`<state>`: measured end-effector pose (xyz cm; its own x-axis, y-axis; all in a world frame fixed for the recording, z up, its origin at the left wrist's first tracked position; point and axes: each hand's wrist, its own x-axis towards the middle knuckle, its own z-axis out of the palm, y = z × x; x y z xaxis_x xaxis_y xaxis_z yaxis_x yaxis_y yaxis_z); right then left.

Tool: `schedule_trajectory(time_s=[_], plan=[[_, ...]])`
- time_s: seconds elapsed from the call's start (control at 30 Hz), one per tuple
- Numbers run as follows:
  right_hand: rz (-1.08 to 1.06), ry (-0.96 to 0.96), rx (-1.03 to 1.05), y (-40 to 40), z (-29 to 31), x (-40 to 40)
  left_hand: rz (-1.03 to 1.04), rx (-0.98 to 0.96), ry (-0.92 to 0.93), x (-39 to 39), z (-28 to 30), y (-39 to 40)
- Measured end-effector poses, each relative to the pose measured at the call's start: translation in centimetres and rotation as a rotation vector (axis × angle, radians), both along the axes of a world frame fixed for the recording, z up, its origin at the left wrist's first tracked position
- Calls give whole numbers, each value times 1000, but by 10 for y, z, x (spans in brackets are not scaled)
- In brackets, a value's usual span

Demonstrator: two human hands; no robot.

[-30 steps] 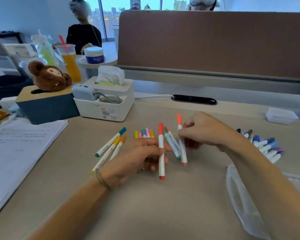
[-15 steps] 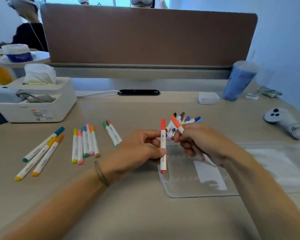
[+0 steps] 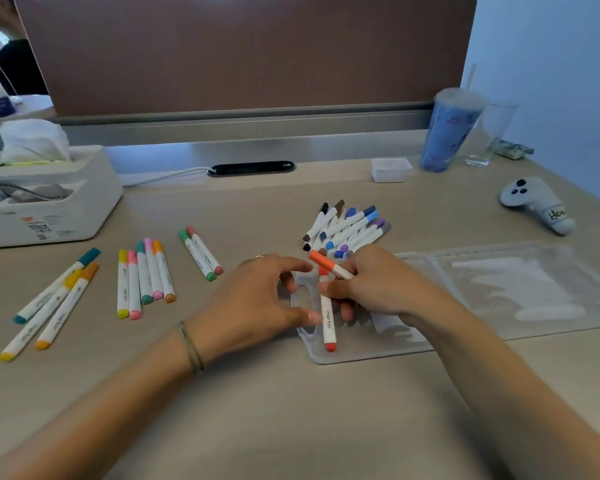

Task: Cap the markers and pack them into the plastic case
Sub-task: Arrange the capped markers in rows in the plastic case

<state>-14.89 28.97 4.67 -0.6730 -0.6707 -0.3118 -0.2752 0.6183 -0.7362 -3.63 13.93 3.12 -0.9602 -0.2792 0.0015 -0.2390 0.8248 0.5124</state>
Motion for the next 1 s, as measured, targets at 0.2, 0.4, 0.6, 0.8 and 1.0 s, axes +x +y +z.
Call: schedule_trajectory(time_s=[0.2, 0.4, 0.6, 0.8, 1.0], plan=[[5, 64, 67, -10, -9, 0, -55, -4, 6, 4, -9, 5], [18, 192, 145, -14, -12, -1, -39, -41, -10, 4, -14, 10], [40, 185, 109, -8, -7, -3, -50, -133, -12, 3, -18, 9], [-107, -220, -149, 16, 5, -22, -52, -84, -23, 6, -20, 4], [-117, -169, -175, 22, 0, -27, -45, -91, -49, 6, -21, 4]])
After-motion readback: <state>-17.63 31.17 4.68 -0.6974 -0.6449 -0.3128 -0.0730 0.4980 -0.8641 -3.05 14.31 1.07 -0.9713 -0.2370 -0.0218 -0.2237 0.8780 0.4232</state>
